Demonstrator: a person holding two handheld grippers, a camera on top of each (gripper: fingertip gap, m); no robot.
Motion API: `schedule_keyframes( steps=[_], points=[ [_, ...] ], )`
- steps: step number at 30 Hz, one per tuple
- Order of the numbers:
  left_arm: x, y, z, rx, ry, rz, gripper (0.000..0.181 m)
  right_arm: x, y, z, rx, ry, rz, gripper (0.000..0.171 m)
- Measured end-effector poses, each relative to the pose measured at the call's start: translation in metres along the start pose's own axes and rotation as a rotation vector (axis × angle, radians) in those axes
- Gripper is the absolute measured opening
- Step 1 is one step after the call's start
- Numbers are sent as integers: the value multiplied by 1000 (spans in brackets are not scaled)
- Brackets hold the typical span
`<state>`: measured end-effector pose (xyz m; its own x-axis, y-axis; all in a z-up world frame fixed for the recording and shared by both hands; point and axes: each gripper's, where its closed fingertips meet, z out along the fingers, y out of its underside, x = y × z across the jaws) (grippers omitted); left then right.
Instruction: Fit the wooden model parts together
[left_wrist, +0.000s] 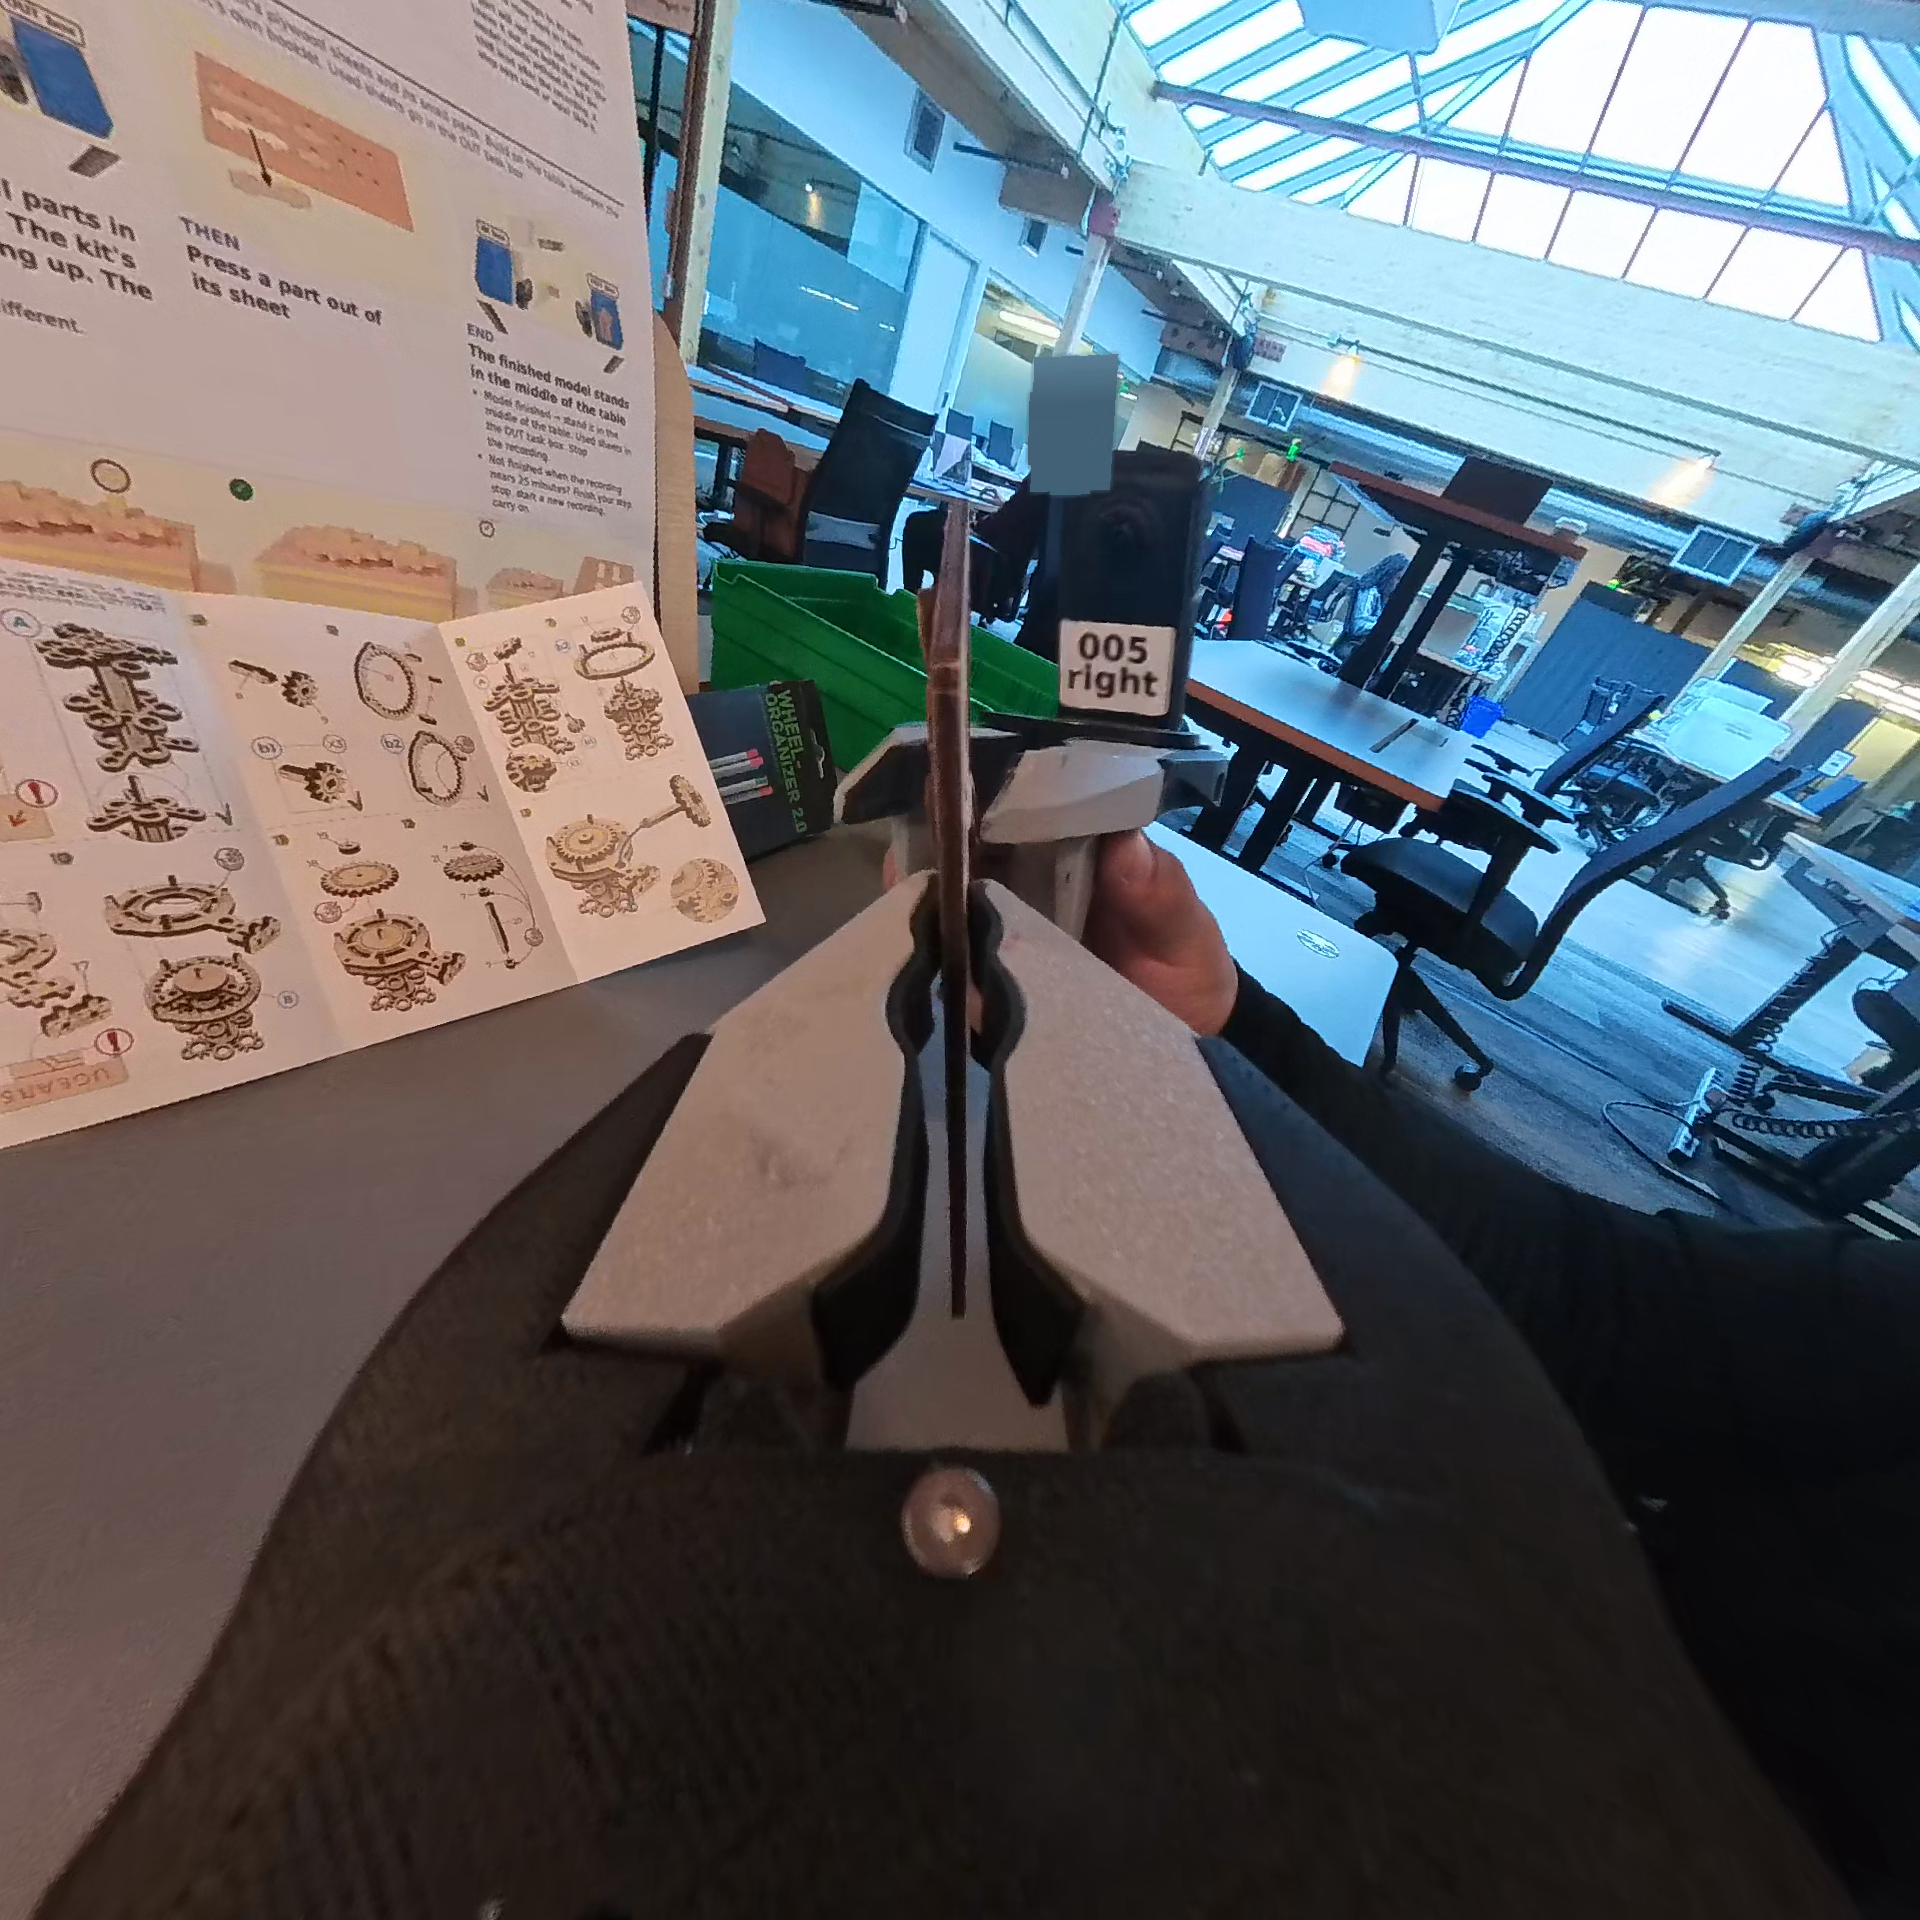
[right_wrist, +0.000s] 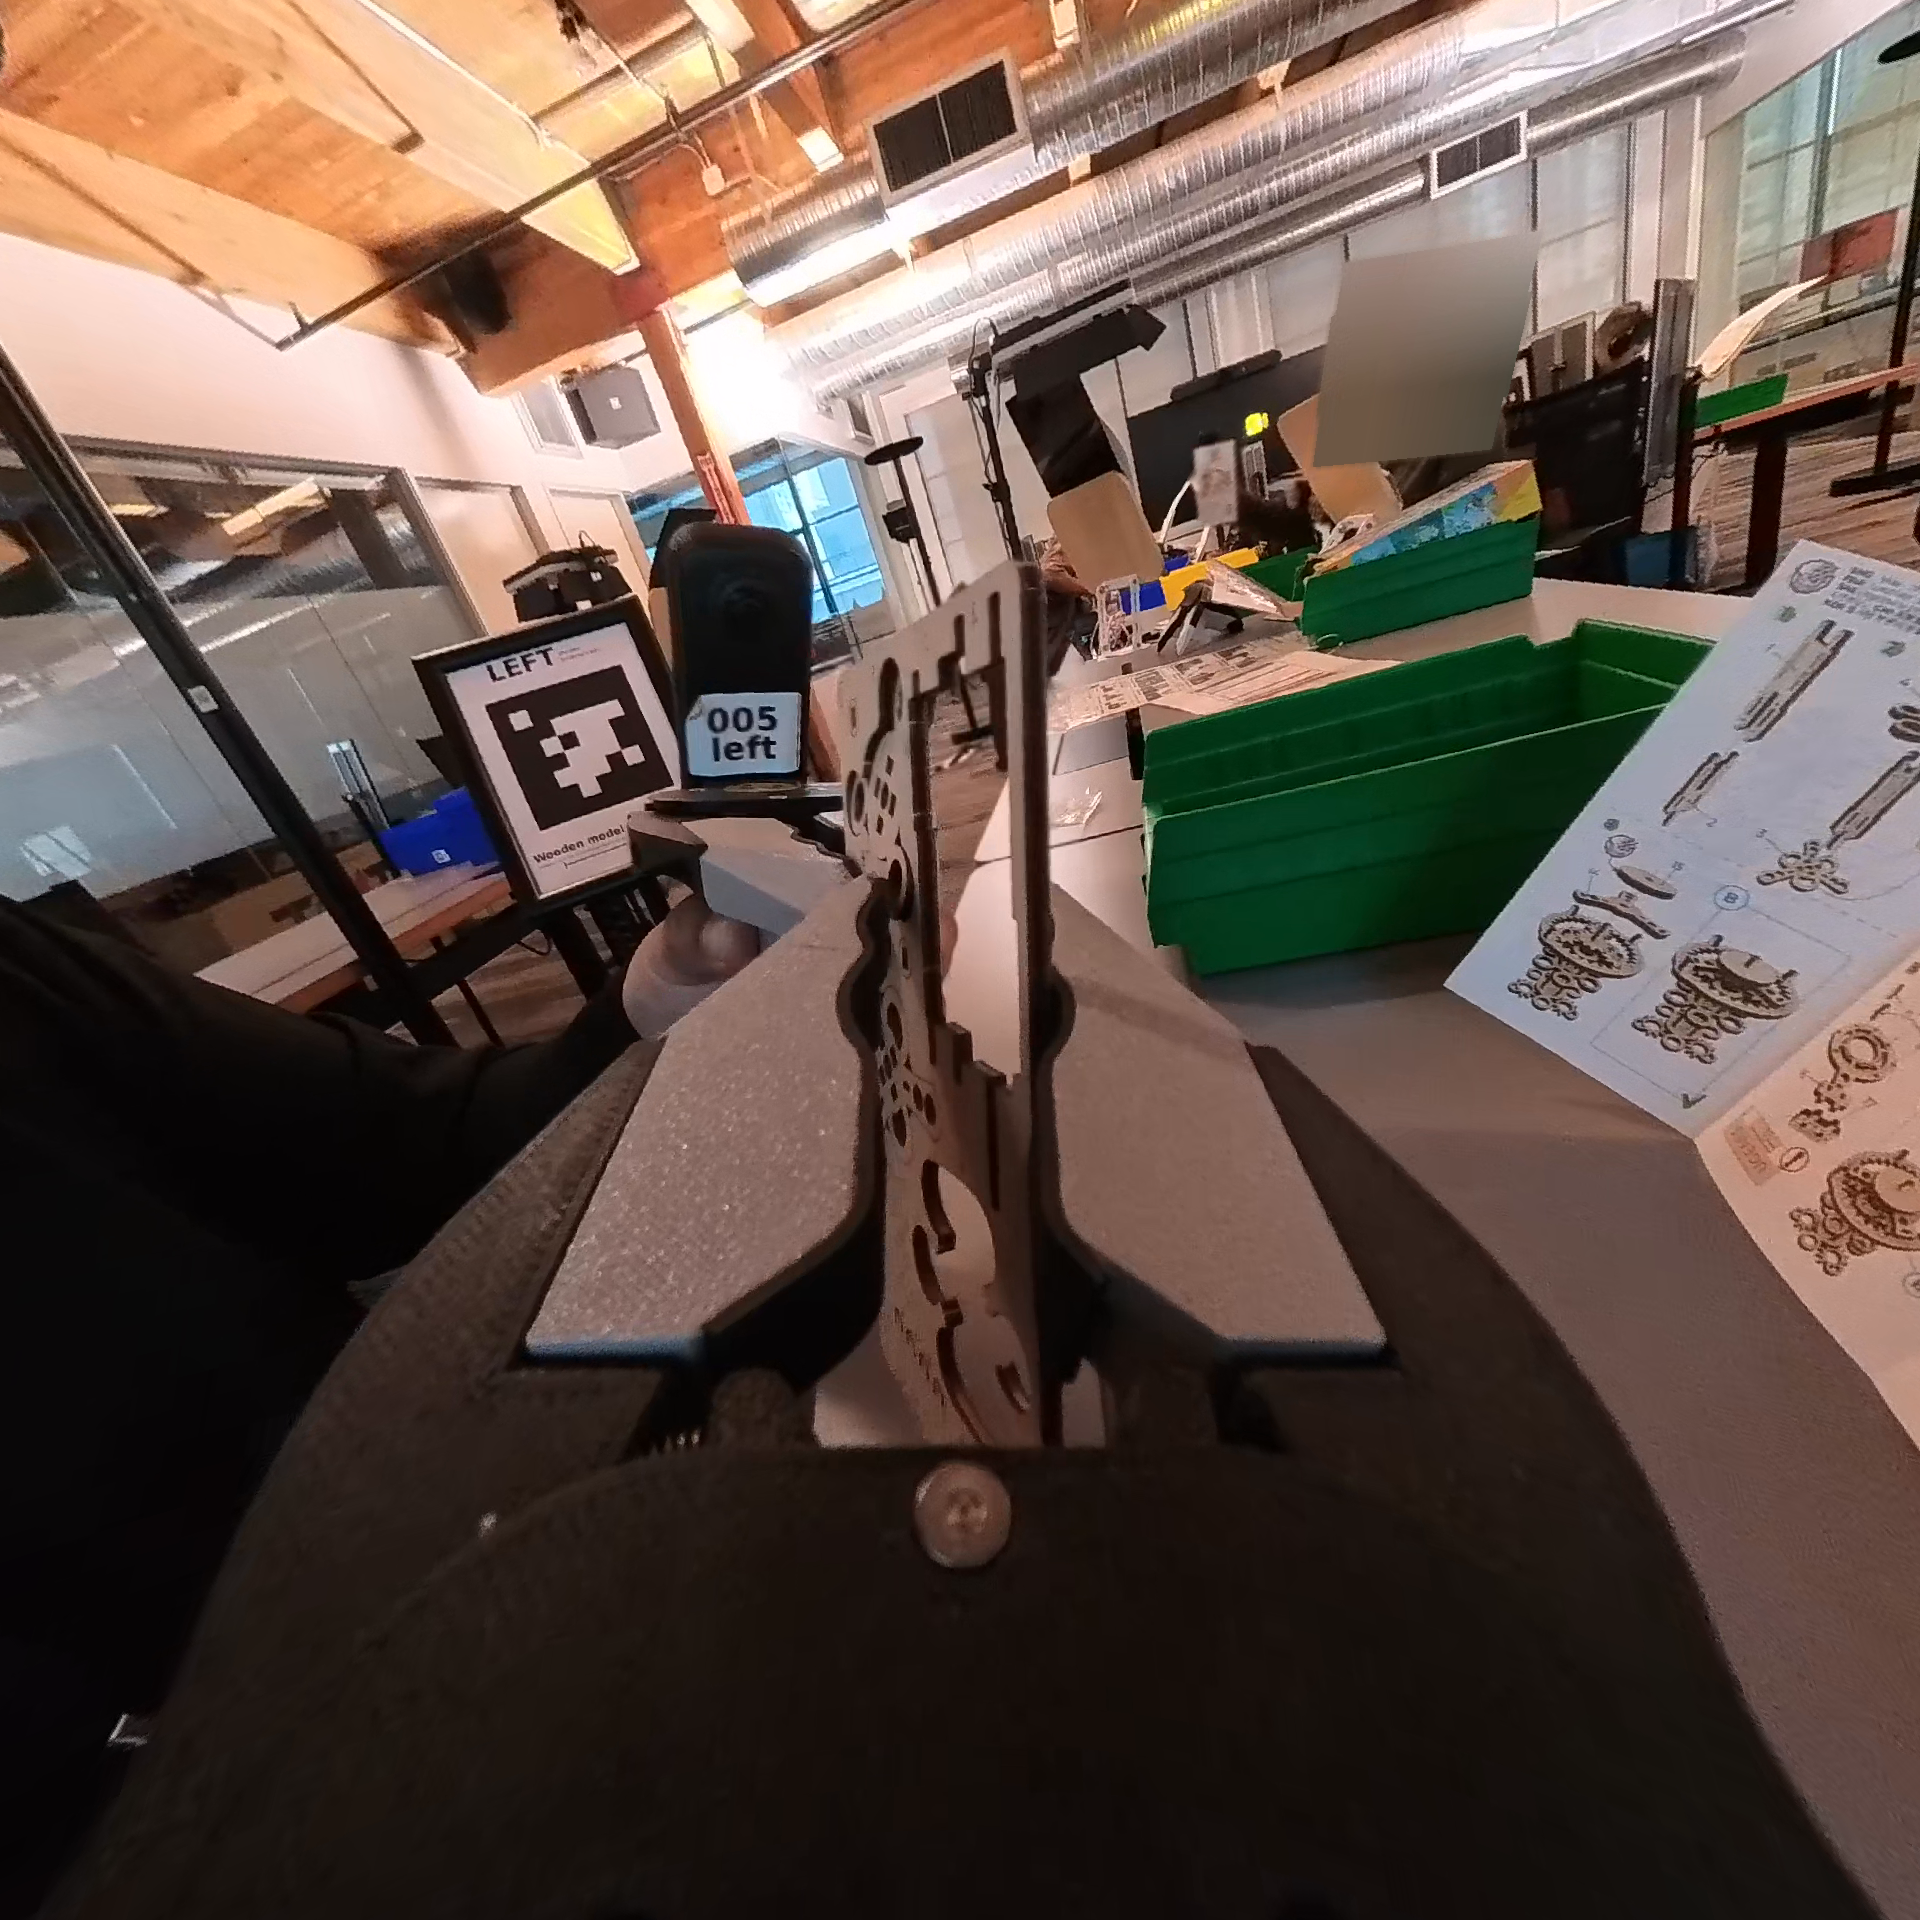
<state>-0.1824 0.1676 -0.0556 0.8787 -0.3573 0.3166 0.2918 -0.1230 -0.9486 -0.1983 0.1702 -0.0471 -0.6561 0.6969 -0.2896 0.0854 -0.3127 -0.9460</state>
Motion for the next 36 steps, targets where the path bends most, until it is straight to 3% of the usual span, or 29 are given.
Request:
schedule_keyframes(
  steps=[14,18,21,30,36],
  points=[
    [-1,1,1,-16,-5,29,3,3,0,0,-10,84,-93,17],
    [2,-2,1,9,4,25,1,0,-5,0,42,24,-35,17],
    [0,0,3,9,-5,24,1,-2,-9,-1,75,6,-12,30],
    [4,8,8,-45,-22,80,0,1,-10,-3,69,43,-45,27],
    [4,13,12,-82,-54,136,1,3,-9,-2,68,45,-34,39]
  ],
)
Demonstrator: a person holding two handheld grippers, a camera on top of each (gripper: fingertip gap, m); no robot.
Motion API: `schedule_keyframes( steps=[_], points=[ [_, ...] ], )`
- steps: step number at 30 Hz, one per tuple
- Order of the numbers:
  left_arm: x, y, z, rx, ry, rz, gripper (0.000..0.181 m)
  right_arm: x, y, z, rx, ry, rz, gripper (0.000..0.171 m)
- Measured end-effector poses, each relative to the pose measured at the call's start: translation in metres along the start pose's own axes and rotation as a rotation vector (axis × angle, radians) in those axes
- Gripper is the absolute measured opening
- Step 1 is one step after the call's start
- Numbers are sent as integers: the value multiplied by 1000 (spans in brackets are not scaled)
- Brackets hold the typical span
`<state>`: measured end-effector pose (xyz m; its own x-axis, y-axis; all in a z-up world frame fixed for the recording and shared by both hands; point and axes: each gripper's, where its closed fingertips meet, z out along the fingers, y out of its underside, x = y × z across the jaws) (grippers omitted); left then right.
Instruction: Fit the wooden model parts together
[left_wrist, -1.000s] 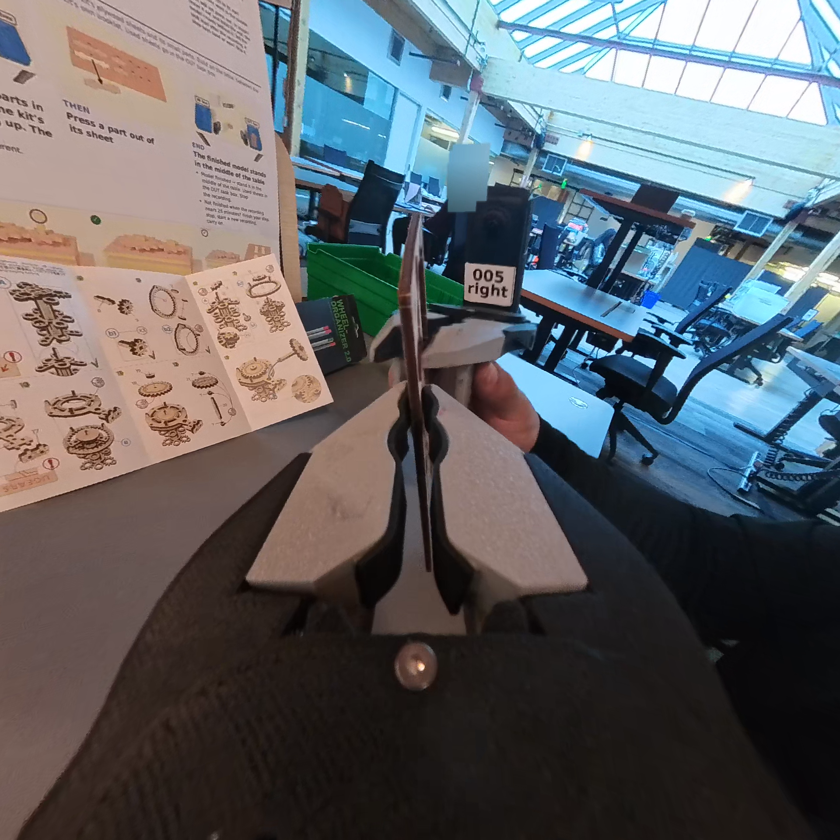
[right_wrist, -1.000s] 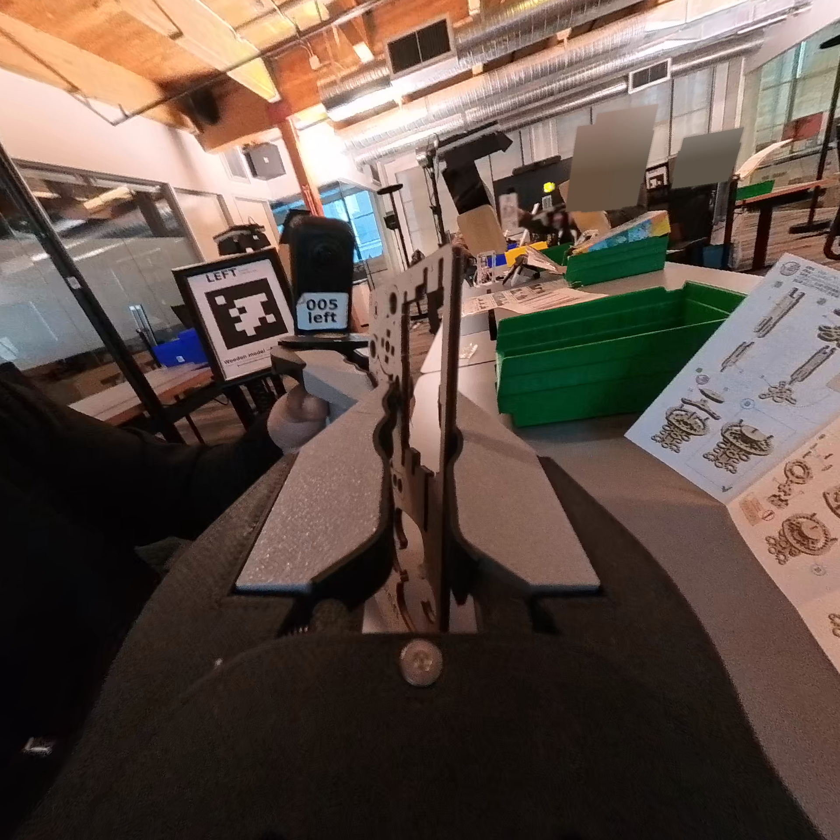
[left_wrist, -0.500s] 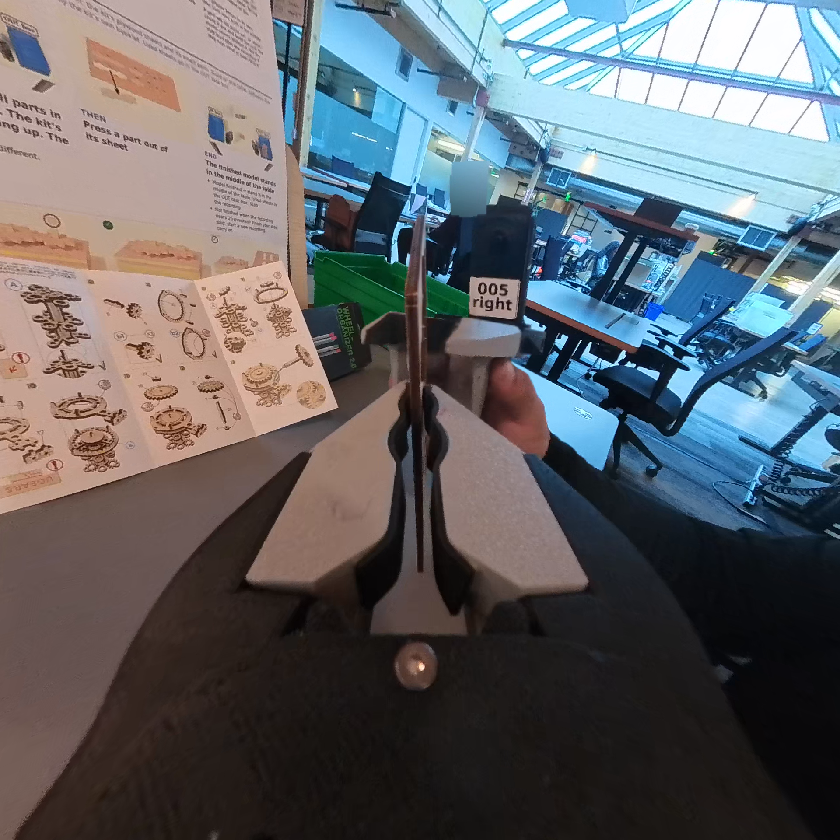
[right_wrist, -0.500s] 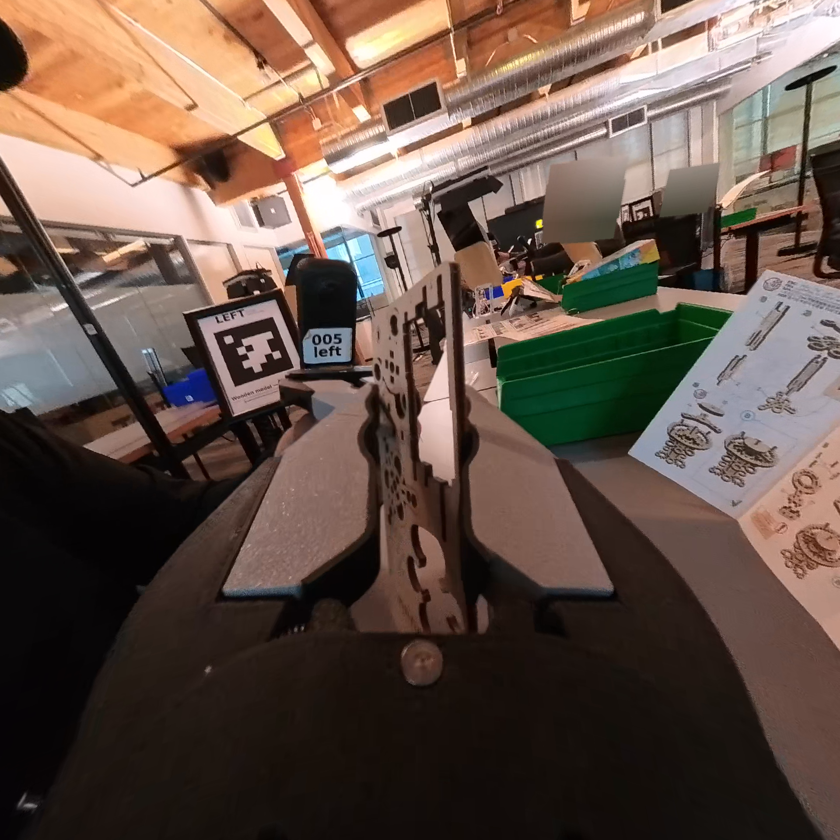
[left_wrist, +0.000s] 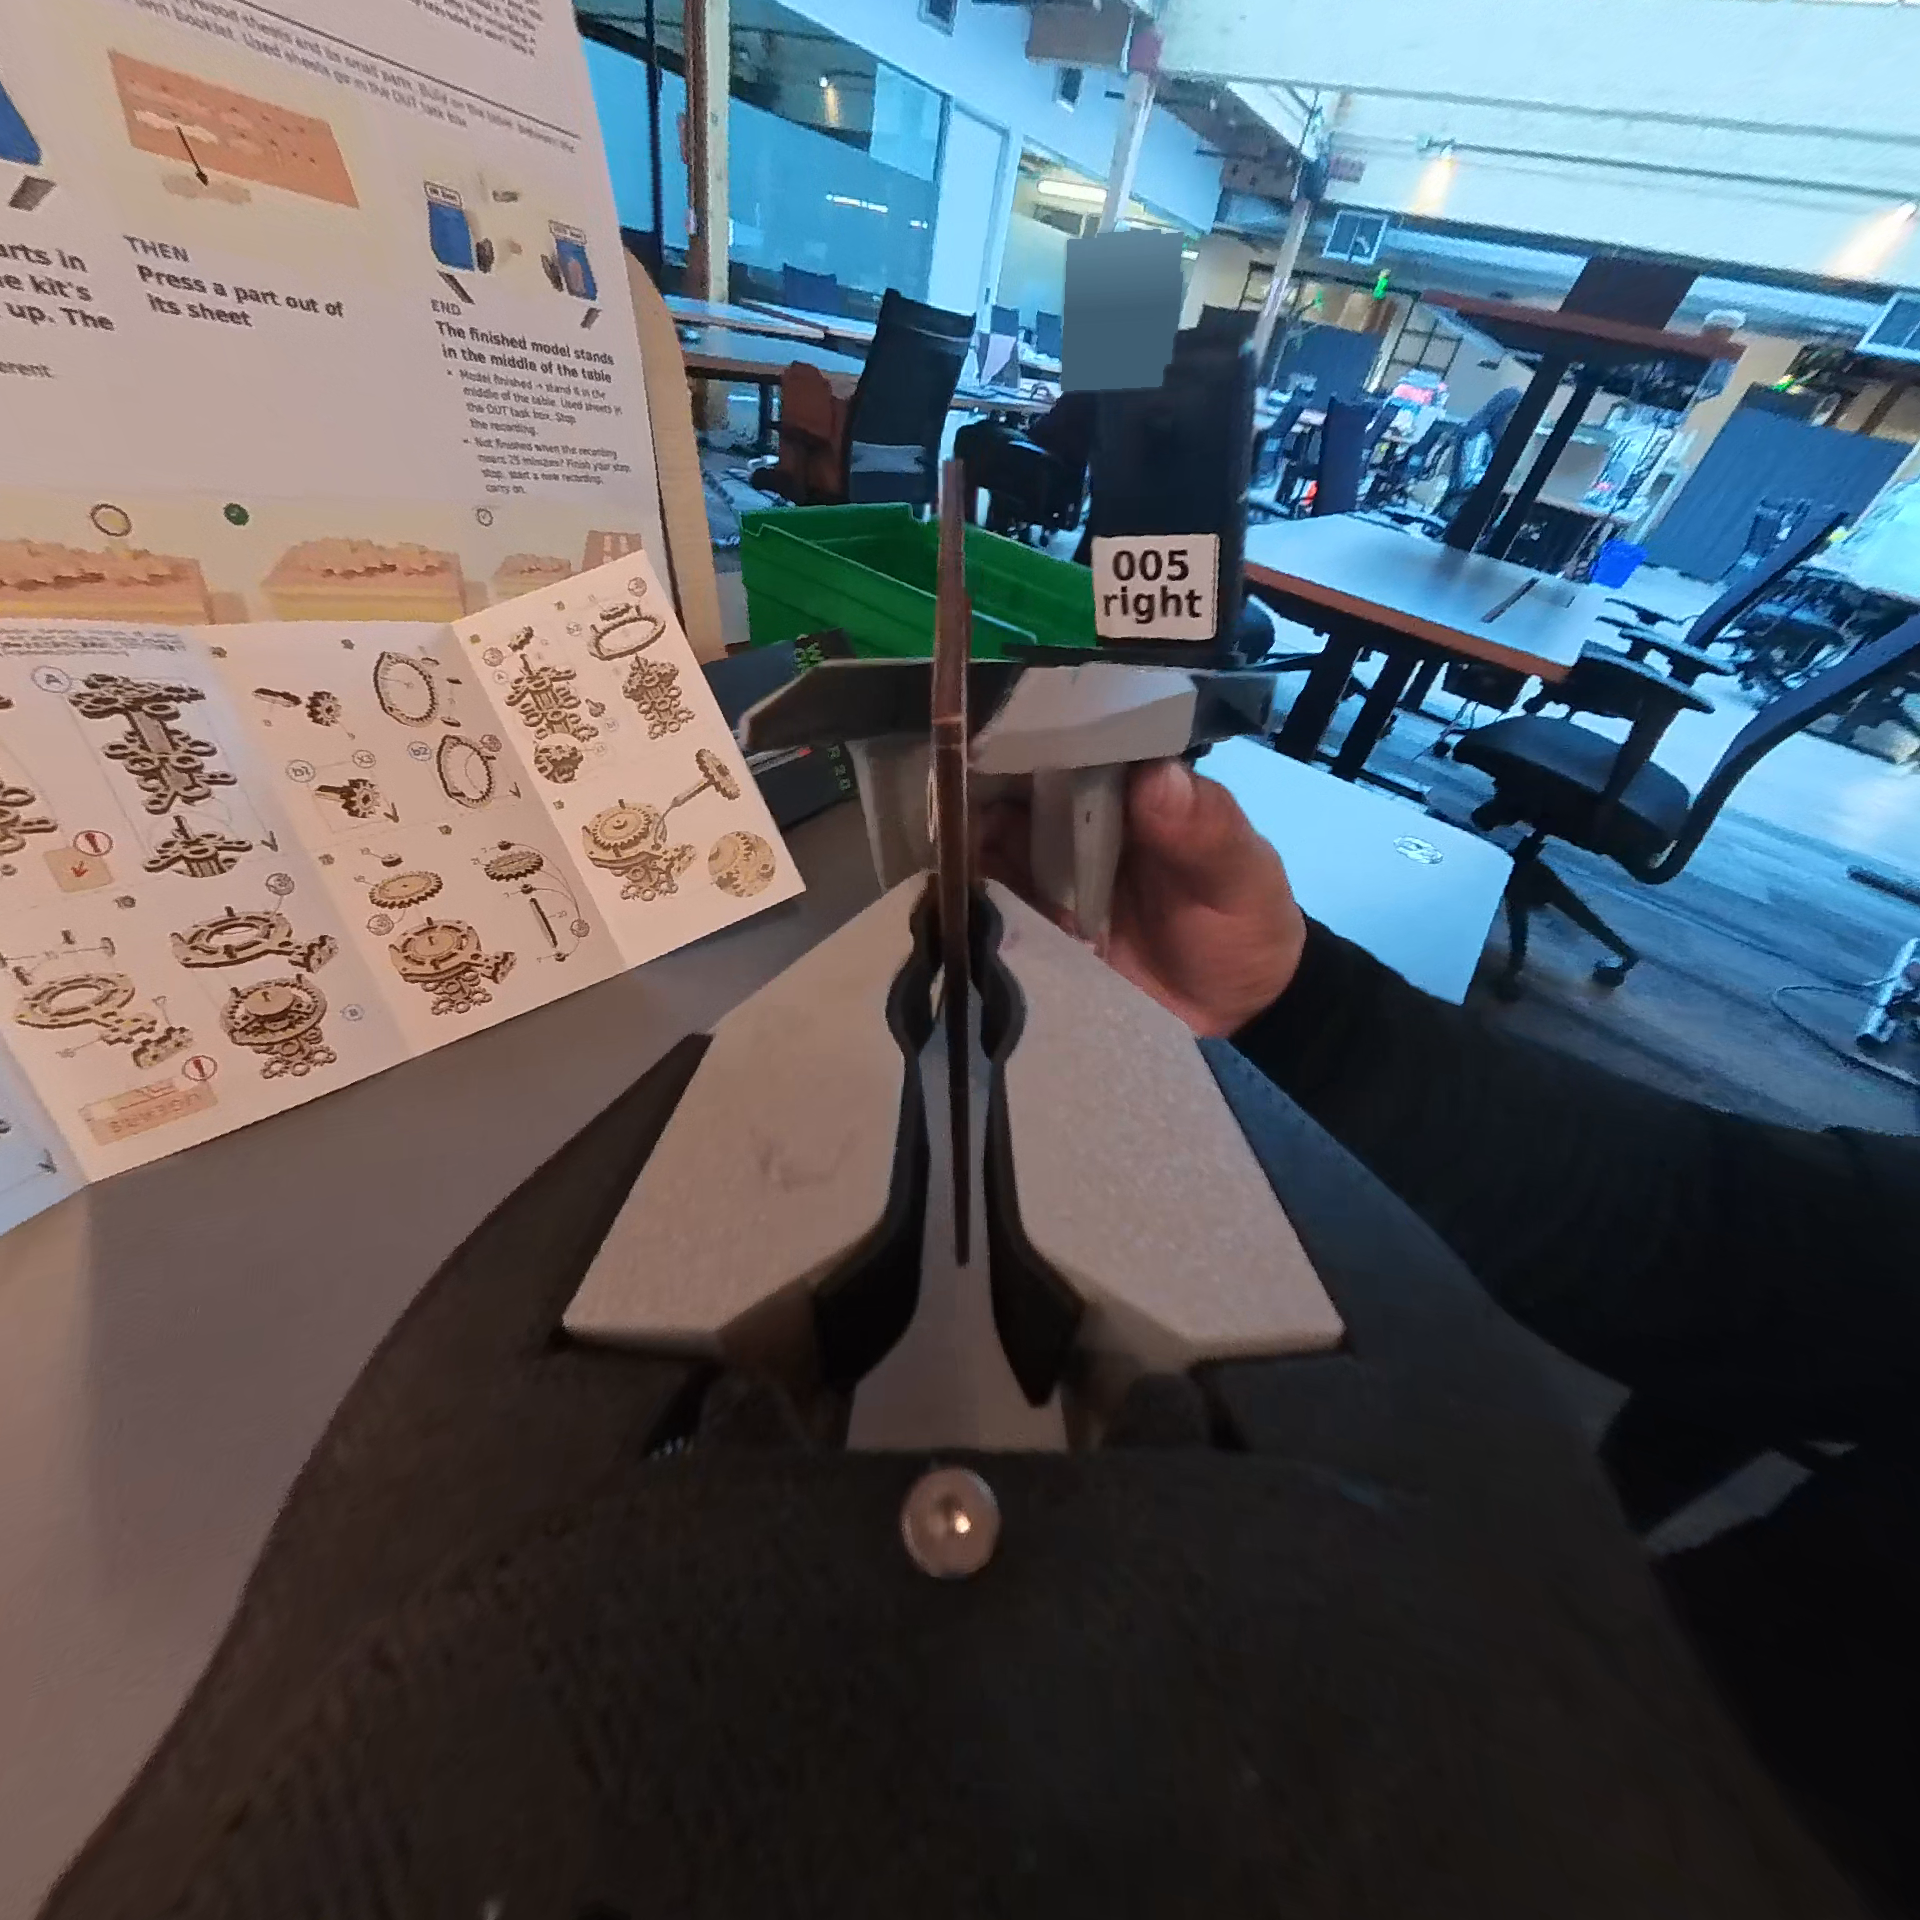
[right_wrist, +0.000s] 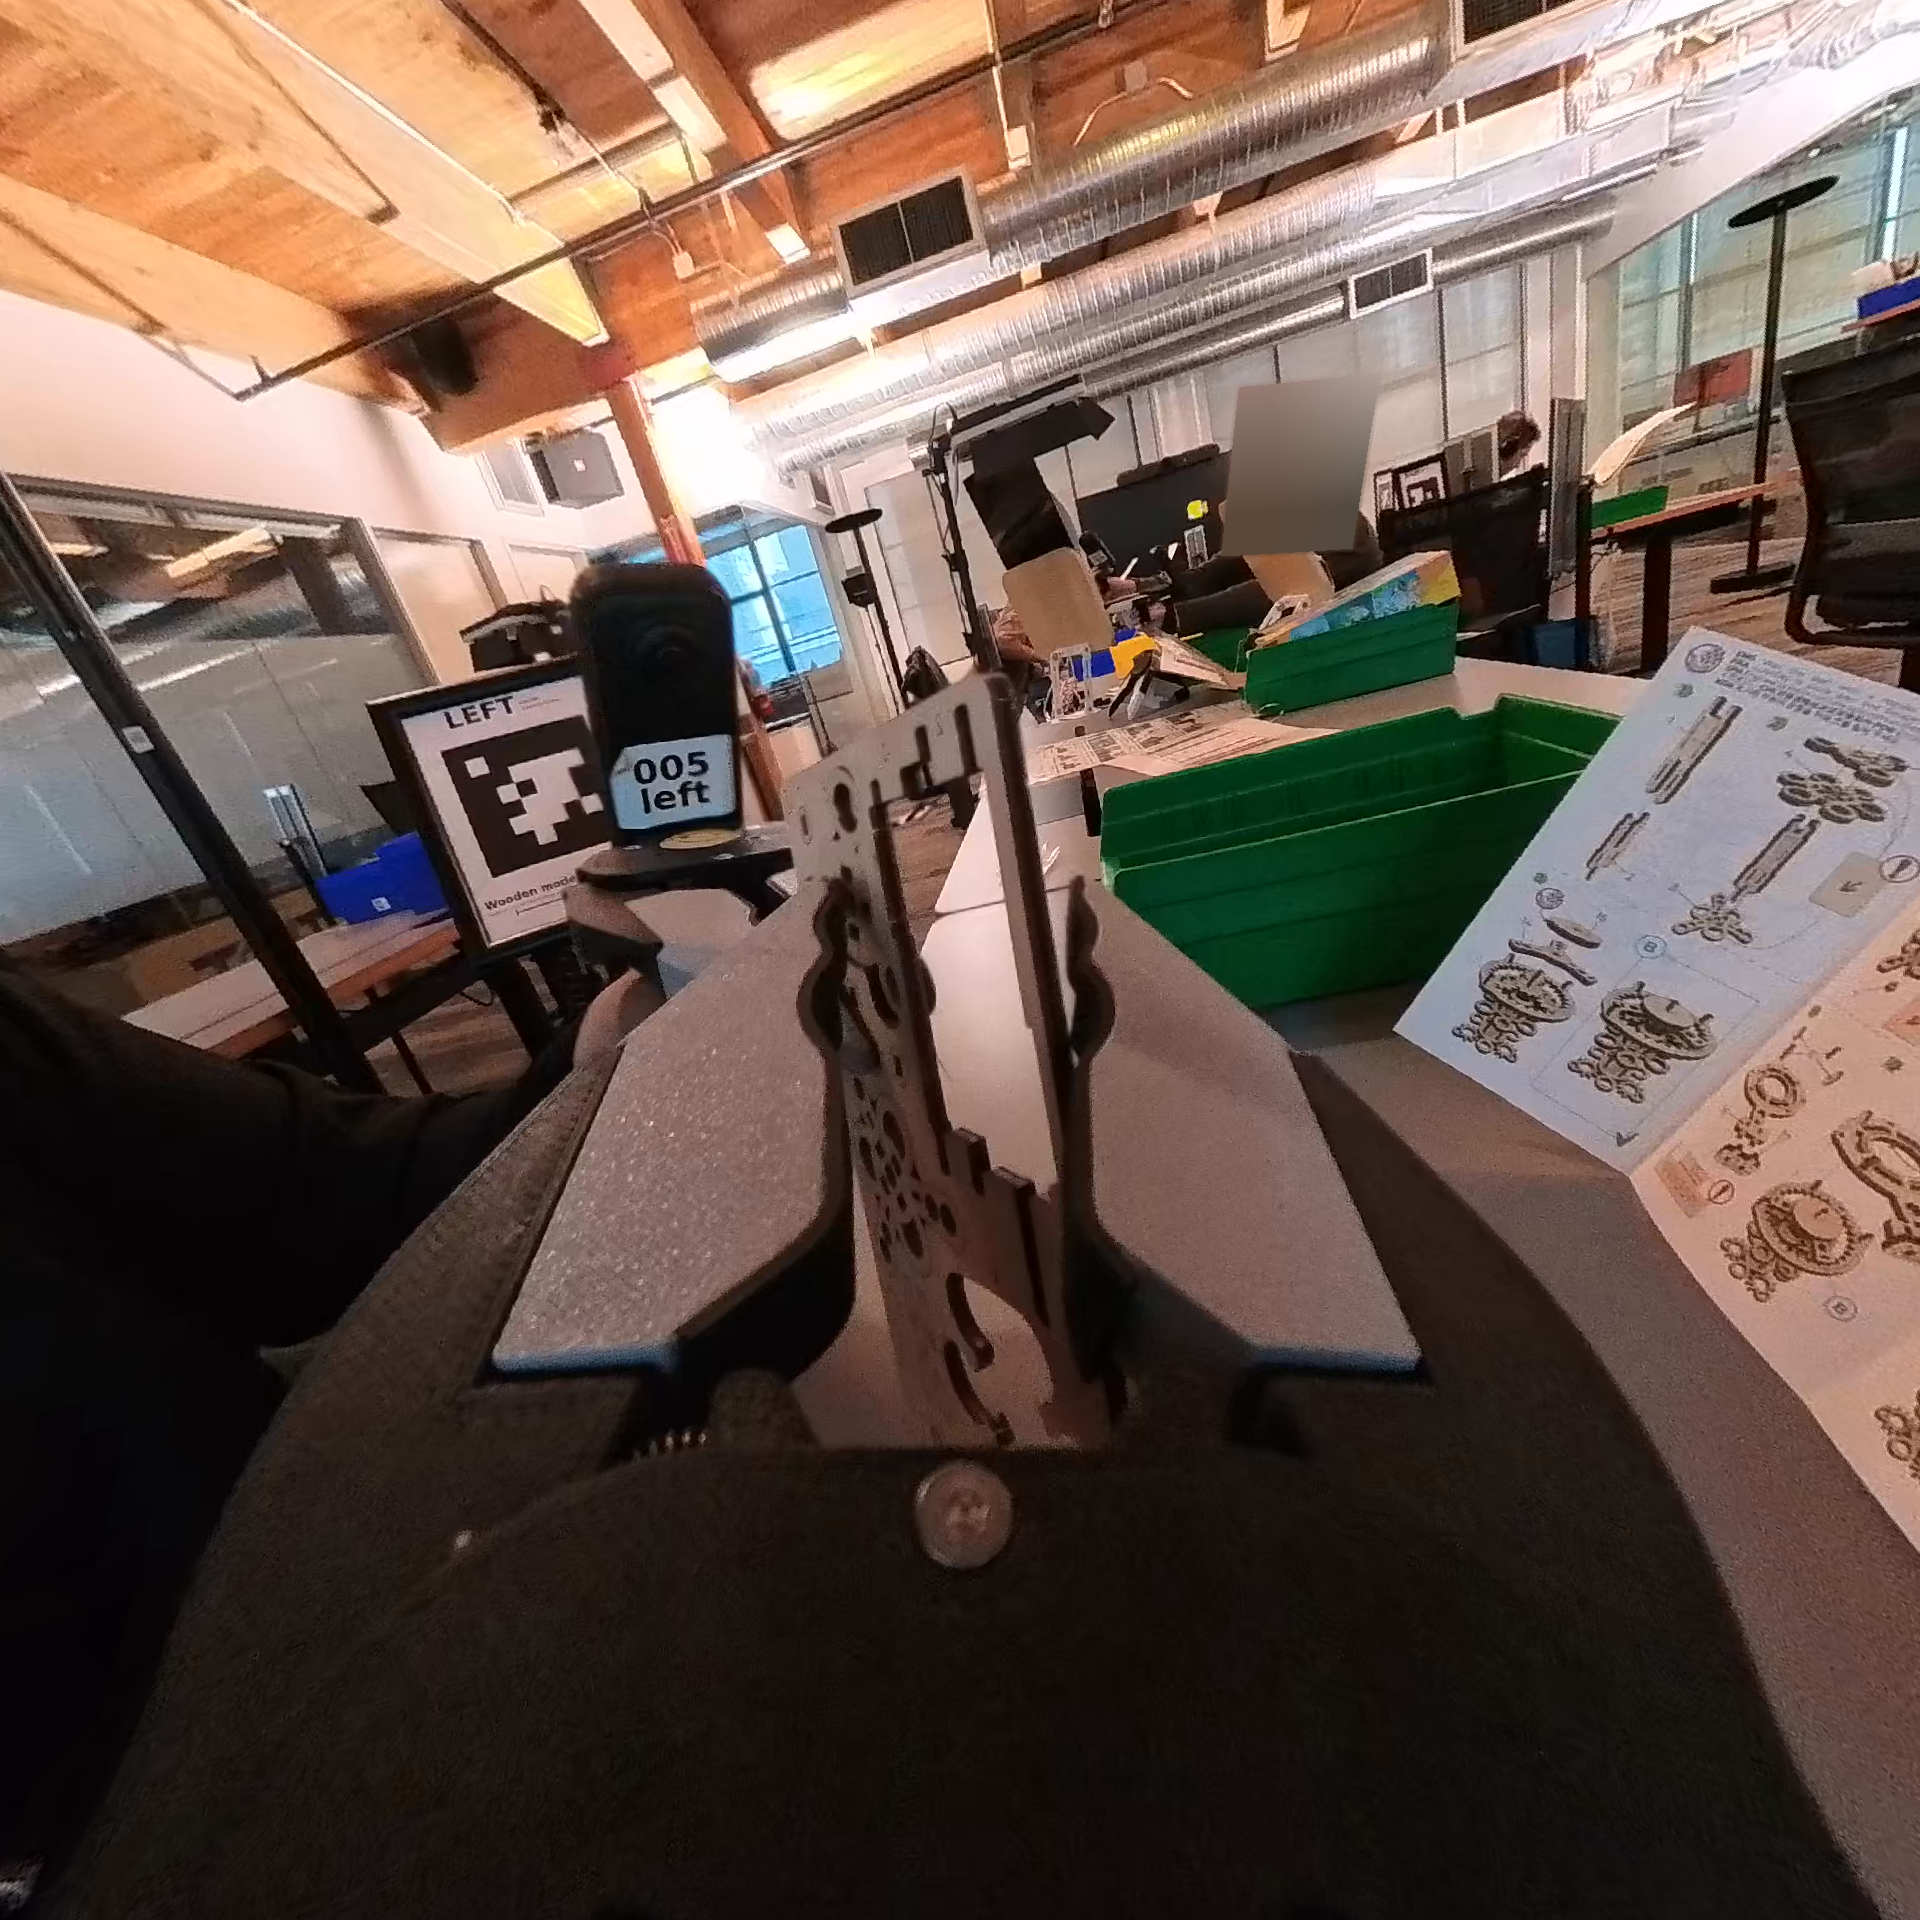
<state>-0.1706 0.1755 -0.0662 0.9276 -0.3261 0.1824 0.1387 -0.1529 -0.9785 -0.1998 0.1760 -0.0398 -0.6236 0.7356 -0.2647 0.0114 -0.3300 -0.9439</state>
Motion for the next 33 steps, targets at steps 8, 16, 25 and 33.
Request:
schedule_keyframes(
  steps=[8,16,25,33],
  points=[
    [5,-3,0,-17,-15,57,1,-7,-4,-3,17,-51,-1,29],
    [4,-5,2,2,1,28,1,-4,-7,-4,37,-23,-8,29],
    [2,1,5,-32,-29,67,1,2,-4,-1,28,7,-1,46],
    [4,2,4,-51,-30,89,2,-2,-3,-1,24,-31,1,45]
  ],
)
